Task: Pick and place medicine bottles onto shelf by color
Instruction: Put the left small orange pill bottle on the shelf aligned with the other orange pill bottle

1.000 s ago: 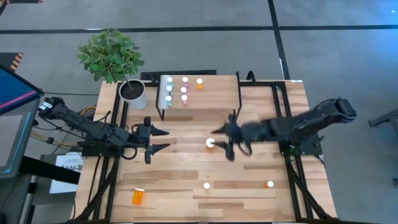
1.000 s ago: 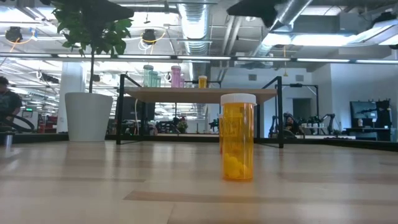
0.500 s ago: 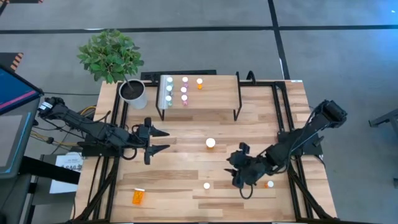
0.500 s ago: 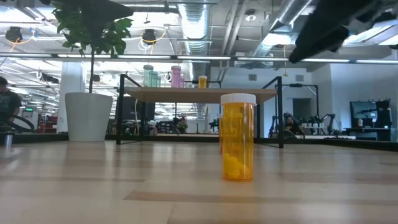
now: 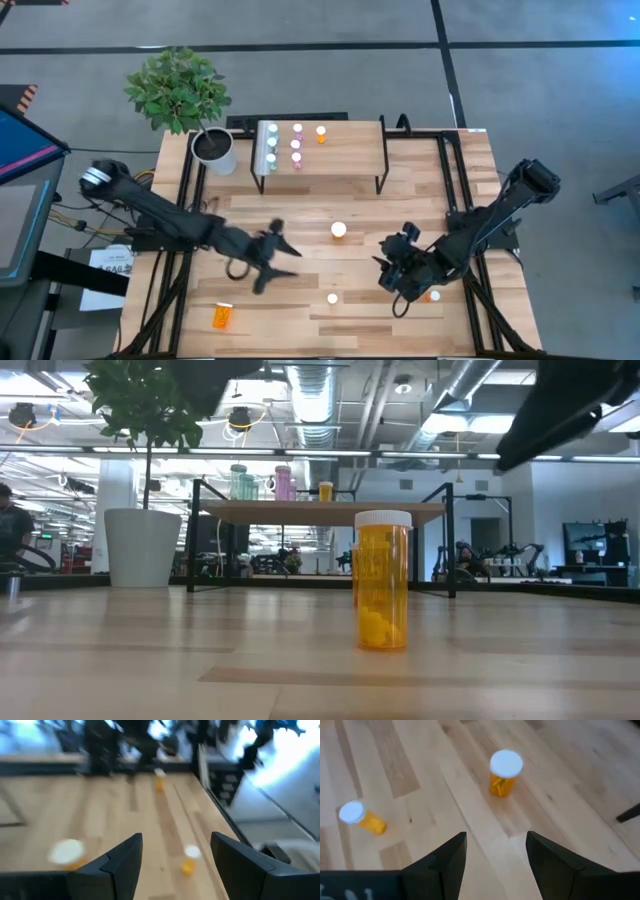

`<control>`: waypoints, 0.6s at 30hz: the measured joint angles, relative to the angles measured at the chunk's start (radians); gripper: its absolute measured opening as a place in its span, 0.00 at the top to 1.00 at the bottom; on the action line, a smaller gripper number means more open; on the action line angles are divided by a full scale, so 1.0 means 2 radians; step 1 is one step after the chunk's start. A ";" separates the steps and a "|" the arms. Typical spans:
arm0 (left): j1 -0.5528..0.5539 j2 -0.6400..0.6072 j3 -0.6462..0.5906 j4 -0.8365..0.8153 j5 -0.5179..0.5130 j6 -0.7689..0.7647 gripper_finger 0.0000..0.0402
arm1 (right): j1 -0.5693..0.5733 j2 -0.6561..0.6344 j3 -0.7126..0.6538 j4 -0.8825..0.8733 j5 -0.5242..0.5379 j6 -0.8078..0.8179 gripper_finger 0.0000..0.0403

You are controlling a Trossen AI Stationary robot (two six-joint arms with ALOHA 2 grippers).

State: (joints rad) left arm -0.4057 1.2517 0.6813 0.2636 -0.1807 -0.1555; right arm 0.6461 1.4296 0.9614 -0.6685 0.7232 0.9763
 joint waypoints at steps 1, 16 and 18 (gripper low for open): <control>0.000 0.020 0.010 -0.003 0.009 0.001 0.44 | 0.000 0.000 0.000 -0.001 0.004 0.000 0.44; 0.001 0.291 0.154 -0.003 0.075 -0.006 0.44 | 0.005 -0.002 0.000 -0.003 0.049 0.010 0.44; -0.001 0.310 0.175 -0.019 0.074 -0.001 0.44 | 0.007 -0.002 0.000 -0.003 0.051 0.012 0.44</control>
State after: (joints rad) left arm -0.4078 1.8719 1.0318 0.2247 -0.0333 -0.1575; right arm 0.6609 1.4258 0.9612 -0.6737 0.8242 1.0006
